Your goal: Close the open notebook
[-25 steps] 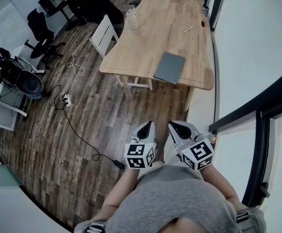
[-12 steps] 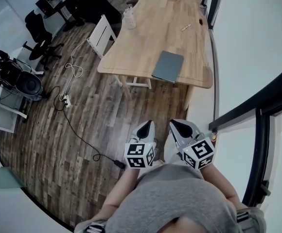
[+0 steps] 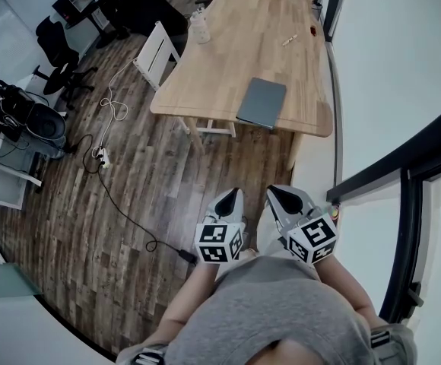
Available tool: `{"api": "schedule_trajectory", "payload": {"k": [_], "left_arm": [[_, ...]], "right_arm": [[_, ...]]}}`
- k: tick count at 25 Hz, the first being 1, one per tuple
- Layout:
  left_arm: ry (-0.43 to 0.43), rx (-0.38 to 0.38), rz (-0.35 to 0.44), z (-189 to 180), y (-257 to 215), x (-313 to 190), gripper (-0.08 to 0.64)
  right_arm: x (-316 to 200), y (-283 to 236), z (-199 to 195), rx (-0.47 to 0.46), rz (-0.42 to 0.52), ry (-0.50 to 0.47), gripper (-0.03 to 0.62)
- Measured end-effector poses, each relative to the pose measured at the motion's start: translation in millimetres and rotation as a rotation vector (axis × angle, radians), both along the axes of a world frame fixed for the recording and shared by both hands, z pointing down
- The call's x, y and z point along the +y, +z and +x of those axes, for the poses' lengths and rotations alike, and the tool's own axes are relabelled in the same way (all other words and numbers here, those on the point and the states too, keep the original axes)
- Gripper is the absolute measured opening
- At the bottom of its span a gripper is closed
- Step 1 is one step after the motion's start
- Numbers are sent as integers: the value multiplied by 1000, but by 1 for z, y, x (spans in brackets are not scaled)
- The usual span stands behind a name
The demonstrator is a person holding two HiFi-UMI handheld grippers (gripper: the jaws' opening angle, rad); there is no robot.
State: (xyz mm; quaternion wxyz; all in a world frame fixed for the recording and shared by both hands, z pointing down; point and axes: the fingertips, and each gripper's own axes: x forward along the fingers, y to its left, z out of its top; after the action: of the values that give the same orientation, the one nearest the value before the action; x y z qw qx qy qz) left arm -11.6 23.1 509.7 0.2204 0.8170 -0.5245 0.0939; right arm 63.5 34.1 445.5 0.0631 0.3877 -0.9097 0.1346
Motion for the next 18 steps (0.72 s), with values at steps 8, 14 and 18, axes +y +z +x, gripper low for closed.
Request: {"api": "schedule_trajectory", "payload": {"k": [8,14,18], "left_arm": [[12,0,-14,2,2,-5,3],[26,-2,-34,7,11,-9,3],[38,-4,-42,11,14,-18,3]], "right_arm": [[-6,0,2,-1,-6,-3,-2],[-9,8,5,5,-20,-3,-2],[-17,11,8,7,-33,4,-2]]}}
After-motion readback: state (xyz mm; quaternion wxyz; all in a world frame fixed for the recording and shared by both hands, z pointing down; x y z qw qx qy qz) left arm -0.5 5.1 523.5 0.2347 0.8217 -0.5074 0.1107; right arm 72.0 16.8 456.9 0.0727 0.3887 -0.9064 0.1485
